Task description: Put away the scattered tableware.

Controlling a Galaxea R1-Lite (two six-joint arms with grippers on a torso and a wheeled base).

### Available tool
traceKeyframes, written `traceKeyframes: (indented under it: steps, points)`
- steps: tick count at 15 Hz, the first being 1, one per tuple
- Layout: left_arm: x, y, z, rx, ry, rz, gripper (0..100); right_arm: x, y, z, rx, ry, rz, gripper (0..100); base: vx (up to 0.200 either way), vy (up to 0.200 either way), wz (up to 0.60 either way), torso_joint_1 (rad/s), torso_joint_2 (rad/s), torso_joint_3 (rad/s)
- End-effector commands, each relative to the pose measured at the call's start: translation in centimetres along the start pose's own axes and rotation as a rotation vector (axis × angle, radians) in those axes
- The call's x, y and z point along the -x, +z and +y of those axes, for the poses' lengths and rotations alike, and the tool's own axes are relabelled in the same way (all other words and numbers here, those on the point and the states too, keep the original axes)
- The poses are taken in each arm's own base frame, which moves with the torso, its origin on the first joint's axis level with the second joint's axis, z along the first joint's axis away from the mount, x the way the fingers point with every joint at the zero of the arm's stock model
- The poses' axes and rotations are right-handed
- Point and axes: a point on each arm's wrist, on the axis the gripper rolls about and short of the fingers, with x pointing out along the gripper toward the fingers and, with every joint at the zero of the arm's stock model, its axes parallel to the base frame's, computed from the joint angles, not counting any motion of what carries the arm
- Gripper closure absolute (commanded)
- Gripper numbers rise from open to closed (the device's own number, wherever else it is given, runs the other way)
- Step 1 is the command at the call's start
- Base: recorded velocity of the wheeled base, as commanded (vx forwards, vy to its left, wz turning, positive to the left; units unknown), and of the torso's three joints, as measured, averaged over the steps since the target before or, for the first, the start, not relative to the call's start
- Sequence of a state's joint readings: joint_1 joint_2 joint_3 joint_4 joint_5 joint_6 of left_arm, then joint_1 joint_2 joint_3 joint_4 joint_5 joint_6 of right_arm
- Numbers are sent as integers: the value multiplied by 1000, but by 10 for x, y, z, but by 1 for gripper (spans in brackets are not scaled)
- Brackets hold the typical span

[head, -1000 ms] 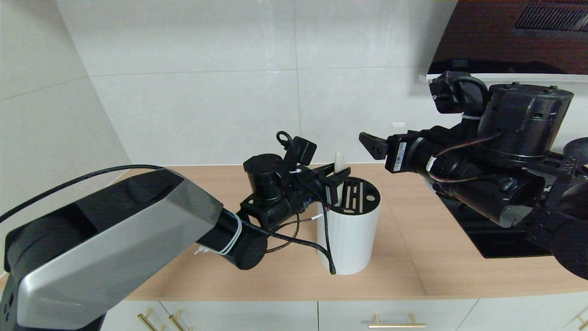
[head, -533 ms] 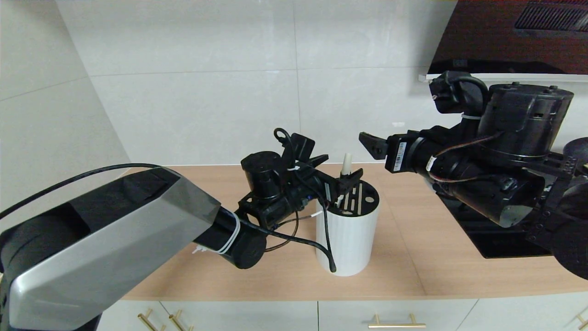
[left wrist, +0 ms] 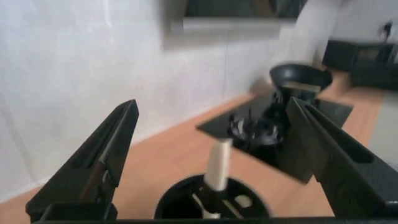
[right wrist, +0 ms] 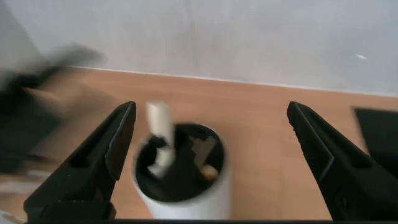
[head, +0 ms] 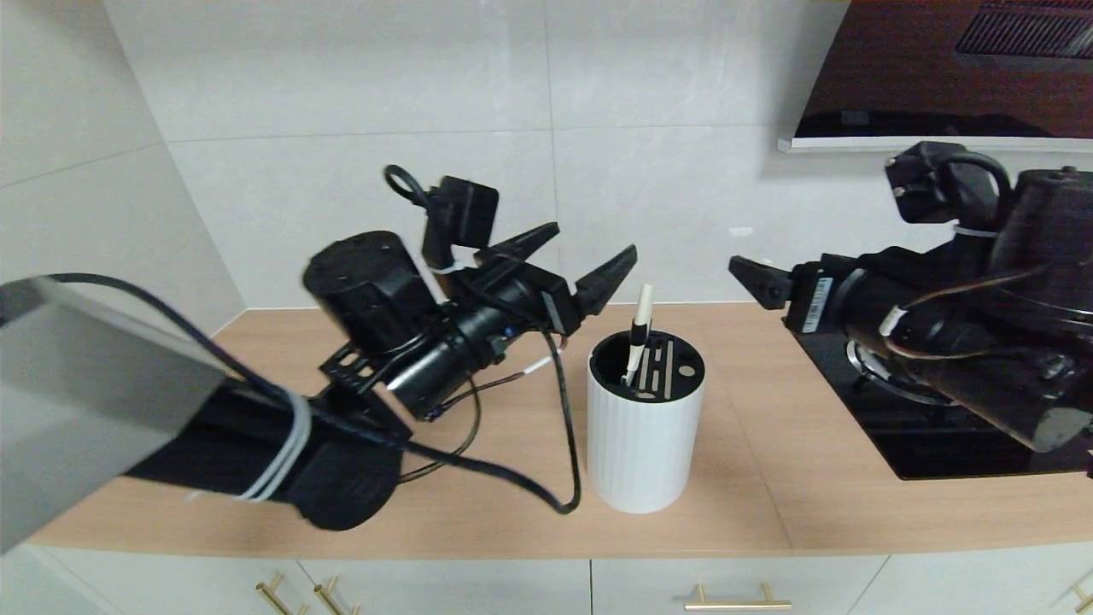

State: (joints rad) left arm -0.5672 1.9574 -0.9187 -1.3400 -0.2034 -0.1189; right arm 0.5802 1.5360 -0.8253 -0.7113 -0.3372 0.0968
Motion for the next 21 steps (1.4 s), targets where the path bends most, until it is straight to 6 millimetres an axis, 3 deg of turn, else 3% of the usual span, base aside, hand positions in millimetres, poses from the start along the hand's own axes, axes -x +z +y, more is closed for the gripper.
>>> traceKeyframes:
  steps: [1,2,3,4,6,8,9,11,14,16,18,21]
  points:
    - [117,72,4,-58,150,-62,0,42,5,-57,-4,-146,-38,0,0,0,0,0,0,0]
    - [128,74,5,-64,171,-62,0,48,4,-64,-3,-171,-39,0,0,0,0,0,0,0]
    - [170,83,2,-91,237,-78,0,76,7,-84,-13,-253,-83,0,0,0,0,0,0,0]
    - [216,92,-15,-117,268,-122,0,121,1,-99,-25,-302,-135,0,0,0,0,0,0,0]
    - [268,98,-39,-147,320,-155,0,181,-17,-99,-12,-231,-209,0,0,0,0,0,0,0]
    - [307,99,-62,-135,328,-155,0,216,-29,-95,-6,-219,-224,0,0,0,0,0,0,0]
    - [340,97,-81,-127,334,-142,0,240,-37,-92,-4,-212,-206,0,0,0,0,0,0,0]
    - [386,94,-110,-85,366,-91,0,276,-50,-87,-3,-153,-190,0,0,0,0,0,0,0]
    - [384,94,-108,-95,479,-123,0,304,-76,-83,15,-67,-169,0,0,0,0,0,0,0]
    - [382,88,-108,-125,529,-137,0,301,-80,-85,42,-124,-145,0,0,0,0,0,0,0]
    - [384,72,-111,-171,595,-161,0,304,-87,-84,54,-275,-166,0,0,0,0,0,0,0]
    - [385,30,-99,-153,658,-94,0,296,-116,-89,141,-401,-117,0,0,0,0,0,0,0]
